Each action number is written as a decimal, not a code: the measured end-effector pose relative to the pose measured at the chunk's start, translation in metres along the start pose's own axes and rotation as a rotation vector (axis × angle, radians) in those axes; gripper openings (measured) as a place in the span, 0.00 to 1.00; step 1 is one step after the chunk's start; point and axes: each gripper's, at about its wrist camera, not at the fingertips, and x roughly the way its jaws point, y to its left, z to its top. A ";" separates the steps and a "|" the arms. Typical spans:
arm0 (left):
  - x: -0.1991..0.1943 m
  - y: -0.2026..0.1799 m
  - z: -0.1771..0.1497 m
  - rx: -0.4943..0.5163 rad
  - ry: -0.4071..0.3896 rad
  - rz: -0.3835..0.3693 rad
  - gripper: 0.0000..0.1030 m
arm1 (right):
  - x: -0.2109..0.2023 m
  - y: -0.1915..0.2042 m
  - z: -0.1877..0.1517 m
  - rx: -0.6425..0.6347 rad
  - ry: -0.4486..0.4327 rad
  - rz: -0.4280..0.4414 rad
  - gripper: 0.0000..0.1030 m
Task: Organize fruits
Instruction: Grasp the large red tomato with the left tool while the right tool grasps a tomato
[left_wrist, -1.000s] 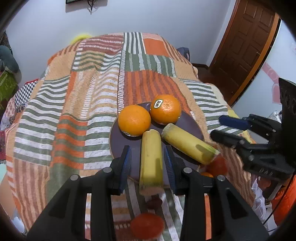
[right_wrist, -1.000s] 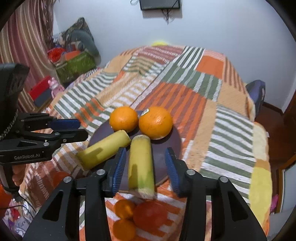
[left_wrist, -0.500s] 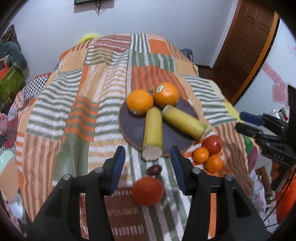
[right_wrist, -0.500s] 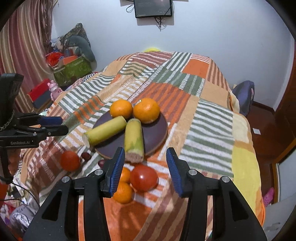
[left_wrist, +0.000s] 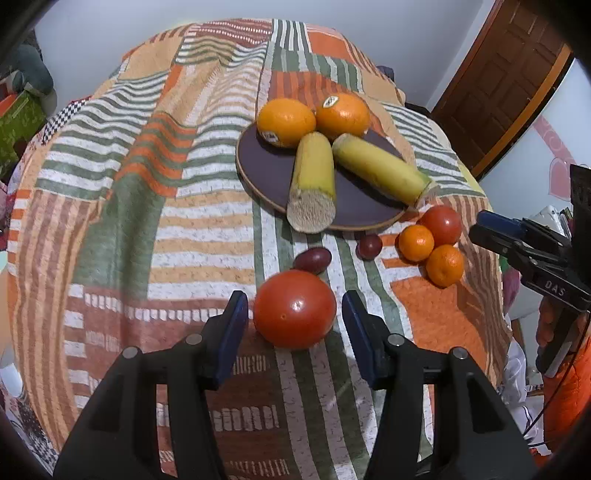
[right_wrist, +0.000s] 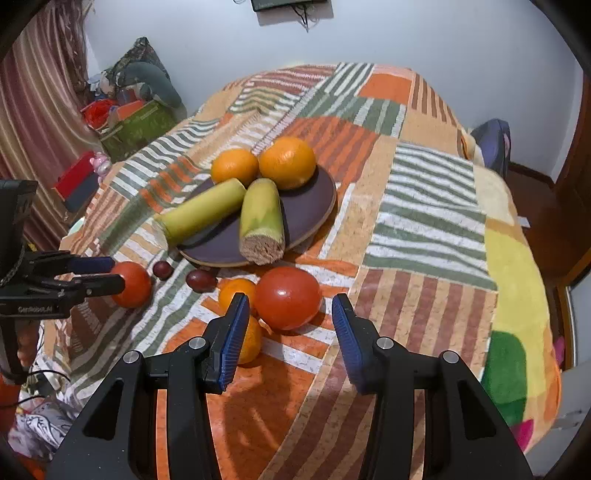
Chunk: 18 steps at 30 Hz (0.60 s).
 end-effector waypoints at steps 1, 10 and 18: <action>0.003 0.000 -0.002 -0.004 0.006 -0.003 0.51 | 0.003 -0.002 0.000 0.006 0.006 0.003 0.42; 0.024 0.004 -0.008 -0.032 0.055 -0.021 0.52 | 0.022 -0.002 0.000 0.023 0.042 0.031 0.42; 0.026 0.006 -0.006 -0.045 0.037 -0.027 0.51 | 0.032 -0.006 0.005 0.051 0.049 0.072 0.47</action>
